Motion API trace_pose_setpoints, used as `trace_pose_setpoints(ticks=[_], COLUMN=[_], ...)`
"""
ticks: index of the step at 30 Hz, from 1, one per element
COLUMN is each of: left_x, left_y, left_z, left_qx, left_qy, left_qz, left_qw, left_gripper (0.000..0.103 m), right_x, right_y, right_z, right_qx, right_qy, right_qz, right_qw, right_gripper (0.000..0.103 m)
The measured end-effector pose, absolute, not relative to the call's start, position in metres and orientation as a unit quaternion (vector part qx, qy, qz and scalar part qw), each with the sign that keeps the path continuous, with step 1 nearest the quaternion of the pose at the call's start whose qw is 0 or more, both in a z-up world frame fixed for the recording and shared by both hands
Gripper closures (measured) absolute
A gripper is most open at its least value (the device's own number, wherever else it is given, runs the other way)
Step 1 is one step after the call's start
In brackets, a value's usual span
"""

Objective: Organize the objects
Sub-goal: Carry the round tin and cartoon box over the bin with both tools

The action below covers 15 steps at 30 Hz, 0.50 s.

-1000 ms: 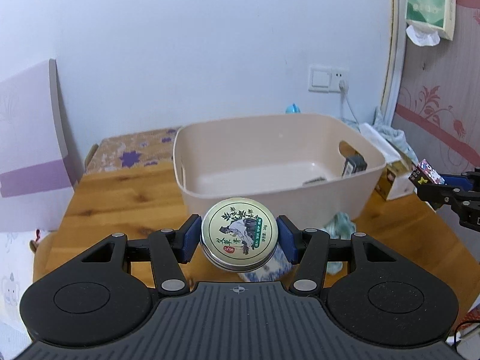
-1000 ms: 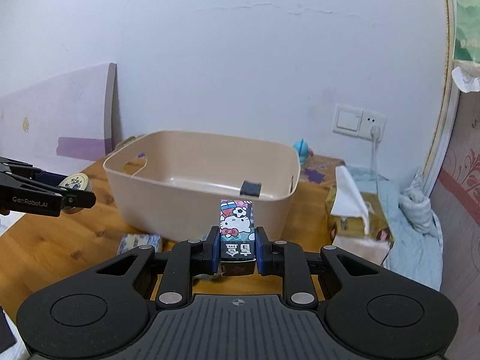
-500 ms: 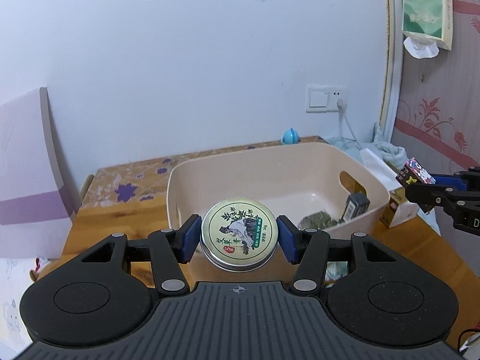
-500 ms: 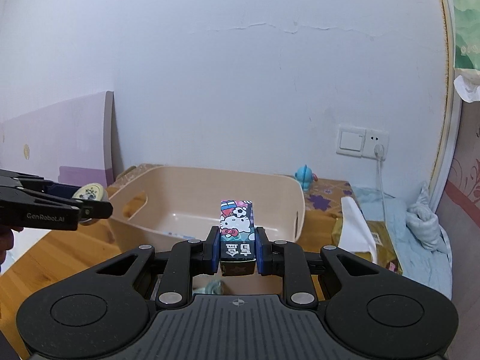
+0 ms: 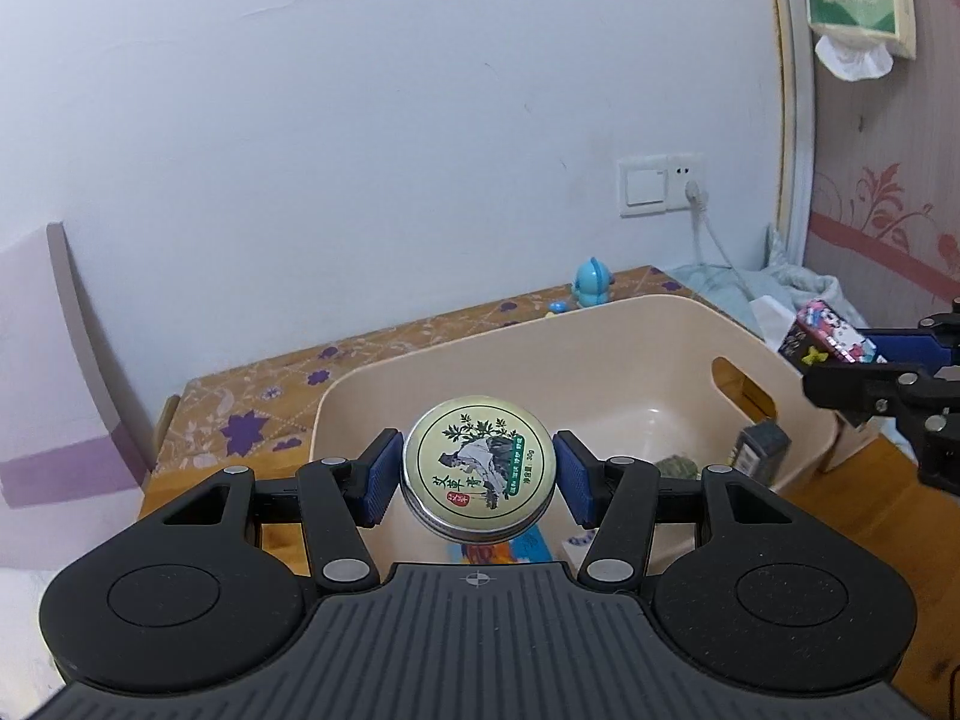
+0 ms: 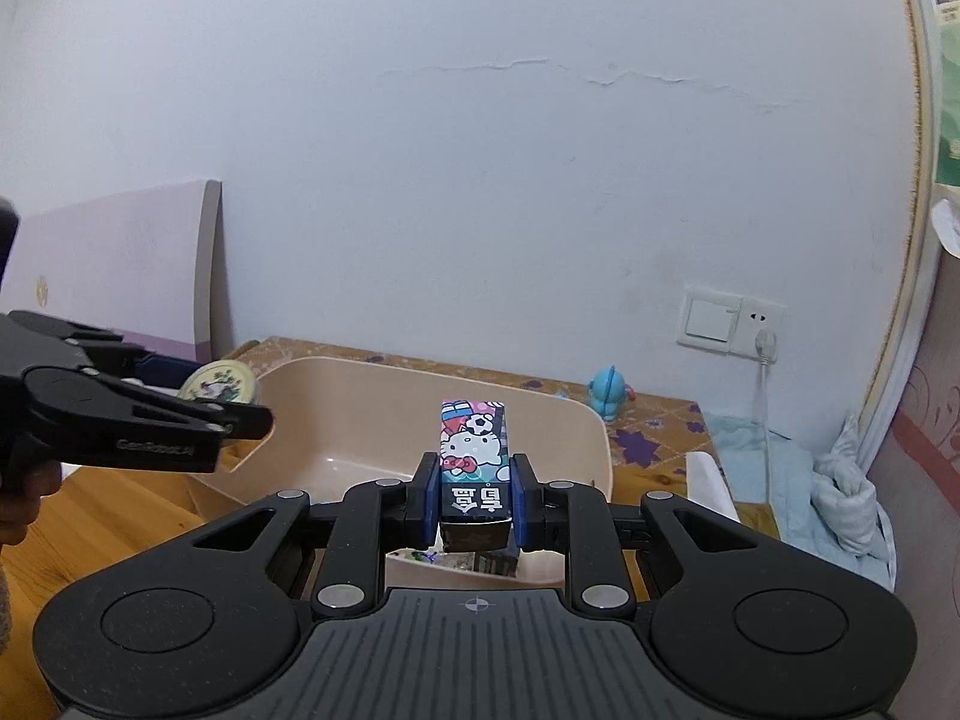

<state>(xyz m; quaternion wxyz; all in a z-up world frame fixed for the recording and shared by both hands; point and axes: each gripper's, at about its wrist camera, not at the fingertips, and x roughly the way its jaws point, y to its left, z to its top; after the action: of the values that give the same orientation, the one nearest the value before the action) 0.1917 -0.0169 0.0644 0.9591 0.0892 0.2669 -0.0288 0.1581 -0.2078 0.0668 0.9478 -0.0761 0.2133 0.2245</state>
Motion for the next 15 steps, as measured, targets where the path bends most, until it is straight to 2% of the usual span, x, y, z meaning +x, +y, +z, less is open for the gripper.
trace_pose_setpoints(ticks=[15], left_x=[0.260], left_y=[-0.035], left_z=[0.008], left_qx=[0.117], left_qy=[0.354], left_qz=[-0.010], left_qw=[0.928], left_gripper=[0.047], right_x=[0.226], right_y=[-0.180], right_z=[0.037], right_qx=[-0.085], right_qy=[0.272], right_qz=[0.231], right_qw=[0.930], right_gripper=[0.081])
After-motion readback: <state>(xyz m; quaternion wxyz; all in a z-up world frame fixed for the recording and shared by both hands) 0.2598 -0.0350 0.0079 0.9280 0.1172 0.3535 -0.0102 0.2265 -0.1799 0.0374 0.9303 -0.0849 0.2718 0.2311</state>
